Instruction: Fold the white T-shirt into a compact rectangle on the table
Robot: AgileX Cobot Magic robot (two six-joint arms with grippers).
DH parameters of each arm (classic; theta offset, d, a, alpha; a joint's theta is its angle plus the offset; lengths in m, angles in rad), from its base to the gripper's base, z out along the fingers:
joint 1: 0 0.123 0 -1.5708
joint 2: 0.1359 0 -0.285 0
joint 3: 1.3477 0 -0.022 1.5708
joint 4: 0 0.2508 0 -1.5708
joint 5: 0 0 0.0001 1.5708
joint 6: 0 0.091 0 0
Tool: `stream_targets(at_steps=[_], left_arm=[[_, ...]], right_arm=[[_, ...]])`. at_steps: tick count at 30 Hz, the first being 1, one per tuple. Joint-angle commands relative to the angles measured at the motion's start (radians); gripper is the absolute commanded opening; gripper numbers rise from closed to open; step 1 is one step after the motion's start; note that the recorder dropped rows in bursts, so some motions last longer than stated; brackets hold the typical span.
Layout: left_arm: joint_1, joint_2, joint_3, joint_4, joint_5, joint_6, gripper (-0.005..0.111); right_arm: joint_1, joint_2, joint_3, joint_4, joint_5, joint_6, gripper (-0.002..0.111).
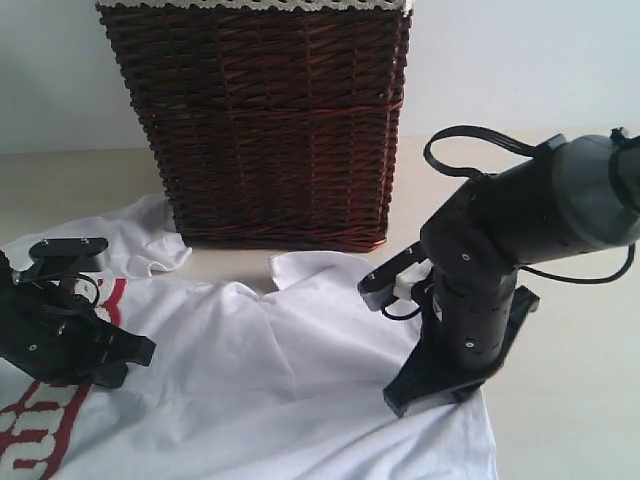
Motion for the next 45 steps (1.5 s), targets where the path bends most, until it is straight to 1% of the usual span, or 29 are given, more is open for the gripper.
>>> stream_targets(at_steps=[1, 4, 9, 11, 15, 17, 19, 20, 22, 24, 26, 27, 30, 33, 37, 39, 40, 41, 43, 44, 45], left_arm=[[0.003, 0.003, 0.01, 0.011, 0.009, 0.01, 0.0], [0.003, 0.001, 0.027, 0.015, 0.007, 0.013, 0.0], [0.003, -0.014, 0.044, 0.006, -0.023, 0.013, 0.0], [0.003, -0.041, 0.044, 0.002, -0.023, 0.013, 0.0], [0.003, -0.097, 0.044, -0.005, -0.015, 0.013, 0.0], [0.003, -0.125, 0.044, -0.005, 0.0, 0.013, 0.0], [0.003, -0.146, 0.044, -0.005, 0.003, 0.013, 0.0], [0.003, -0.152, 0.044, -0.005, 0.003, 0.013, 0.0], [0.003, -0.162, 0.044, -0.005, 0.003, 0.013, 0.0], [0.003, -0.164, 0.044, -0.005, 0.003, 0.013, 0.0], [0.003, -0.165, 0.044, -0.005, -0.001, 0.016, 0.0], [0.003, -0.165, 0.044, -0.005, -0.001, 0.018, 0.0], [0.003, -0.165, 0.044, -0.005, -0.011, 0.022, 0.0], [0.003, -0.165, 0.044, -0.005, -0.021, 0.025, 0.0], [0.003, -0.165, 0.044, -0.022, -0.028, 0.046, 0.0], [0.003, -0.165, 0.044, -0.035, -0.035, 0.062, 0.0], [0.003, -0.165, 0.044, -0.038, -0.037, 0.063, 0.0], [0.003, -0.165, 0.044, -0.038, -0.038, 0.063, 0.0], [0.003, -0.165, 0.044, -0.038, -0.038, 0.063, 0.0], [0.003, -0.165, 0.044, -0.038, -0.035, 0.063, 0.0], [0.003, -0.165, 0.044, -0.038, -0.033, 0.063, 0.0]], right_arm=[[-0.005, -0.03, 0.029, 0.271, 0.091, -0.261, 0.0], [-0.005, -0.053, 0.029, 0.4, 0.133, -0.408, 0.0], [0.002, -0.168, -0.02, 0.399, 0.054, -0.426, 0.0], [0.01, -0.231, -0.051, 0.405, -0.037, -0.453, 0.0], [0.012, -0.273, -0.082, 0.405, -0.317, -0.455, 0.0], [0.012, -0.23, -0.101, 0.385, -0.373, -0.464, 0.0], [0.012, -0.17, -0.135, 0.35, -0.377, -0.503, 0.001], [0.012, -0.134, -0.157, 0.333, -0.37, -0.509, 0.005], [0.012, -0.077, -0.207, 0.322, -0.345, -0.516, 0.017], [0.012, -0.021, -0.261, 0.324, -0.319, -0.527, 0.032], [0.012, 0.031, -0.312, 0.316, -0.294, -0.539, 0.039], [0.012, 0.05, -0.331, 0.308, -0.283, -0.547, 0.039], [0.012, 0.111, -0.374, 0.291, -0.279, -0.596, 0.039], [0.012, 0.161, -0.403, 0.235, -0.289, -0.592, 0.039], [0.012, 0.208, -0.427, 0.217, -0.267, -0.594, 0.039], [0.012, 0.215, -0.427, 0.177, -0.283, -0.592, 0.037], [0.012, 0.217, -0.427, 0.148, -0.296, -0.574, 0.033], [0.012, 0.22, -0.427, 0.1, -0.305, -0.542, 0.026], [0.012, 0.222, -0.427, -0.029, -0.317, -0.454, 0.006], [0.012, 0.226, -0.427, -0.091, -0.321, -0.396, 0.0], [0.012, 0.231, -0.427, -0.144, -0.324, -0.349, 0.0]])
